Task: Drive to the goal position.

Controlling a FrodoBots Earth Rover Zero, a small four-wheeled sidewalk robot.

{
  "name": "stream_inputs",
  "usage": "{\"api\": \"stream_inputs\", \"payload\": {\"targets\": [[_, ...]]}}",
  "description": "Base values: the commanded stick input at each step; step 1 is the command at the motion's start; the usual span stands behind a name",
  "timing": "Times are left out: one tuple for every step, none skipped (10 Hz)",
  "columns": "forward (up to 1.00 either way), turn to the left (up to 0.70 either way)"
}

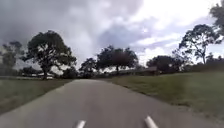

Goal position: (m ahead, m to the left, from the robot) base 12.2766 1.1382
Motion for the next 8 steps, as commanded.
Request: {"api": "stream_inputs", "payload": {"targets": [[0.7,0.0],[0.7,0.0],[0.7,0.0],[0.7,0.04],[0.7,0.07],[0.7,0.08],[0.7,0.08],[0.7,0.06]]}}
